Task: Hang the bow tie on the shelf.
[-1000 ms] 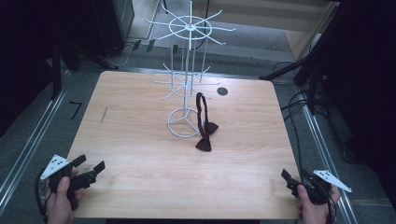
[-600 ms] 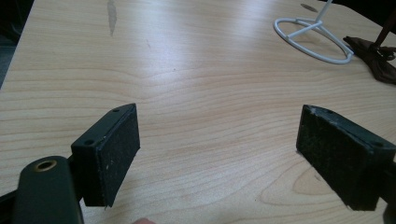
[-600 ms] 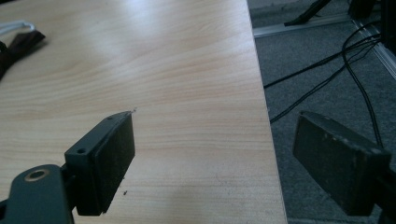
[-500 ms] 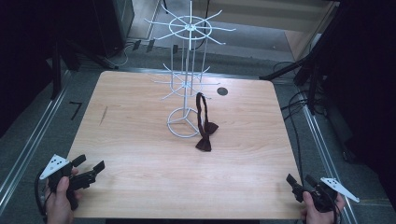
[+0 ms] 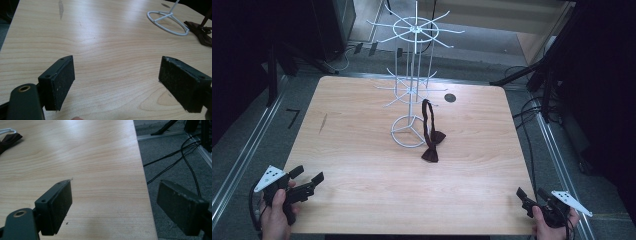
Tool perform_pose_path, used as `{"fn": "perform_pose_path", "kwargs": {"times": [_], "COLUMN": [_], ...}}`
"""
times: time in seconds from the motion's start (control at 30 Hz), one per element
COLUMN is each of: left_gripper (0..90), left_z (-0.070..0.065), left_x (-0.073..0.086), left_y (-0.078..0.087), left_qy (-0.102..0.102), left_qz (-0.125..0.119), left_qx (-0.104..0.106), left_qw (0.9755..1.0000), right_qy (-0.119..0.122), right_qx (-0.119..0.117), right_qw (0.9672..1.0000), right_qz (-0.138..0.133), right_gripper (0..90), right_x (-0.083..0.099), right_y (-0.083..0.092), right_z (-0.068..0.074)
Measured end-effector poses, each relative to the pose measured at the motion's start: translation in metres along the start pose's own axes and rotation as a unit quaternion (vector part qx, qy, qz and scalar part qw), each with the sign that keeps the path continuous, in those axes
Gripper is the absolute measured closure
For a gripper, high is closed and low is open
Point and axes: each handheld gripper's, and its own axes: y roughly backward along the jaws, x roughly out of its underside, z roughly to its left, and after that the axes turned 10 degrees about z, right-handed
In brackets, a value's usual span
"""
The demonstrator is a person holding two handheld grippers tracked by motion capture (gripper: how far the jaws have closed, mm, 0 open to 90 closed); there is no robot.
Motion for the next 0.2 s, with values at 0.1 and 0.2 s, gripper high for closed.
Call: {"fn": "perform_pose_path", "kwargs": {"times": [0.1, 0.2], "left_gripper": [14.4, 14.4], "left_z": [0.0001, 0.0001], "left_x": [-0.0001, -0.0002], "left_y": [-0.0001, -0.0001], "left_qy": [0.000, 0.000], "left_qz": [0.001, 0.000], "left_qx": [-0.001, -0.001], "left_qw": [1.0000, 1.0000], "right_qy": [0.001, 0.004], "right_qx": [0.000, -0.002], "right_qw": [1.0000, 1.0000], "right_qz": [0.000, 0.002], "right_gripper": [13.2, 13.3], "right_x": [0.0002, -0.0002], "right_y": [-0.0001, -0.0005], "right_z": [0.0002, 0.0004]}}
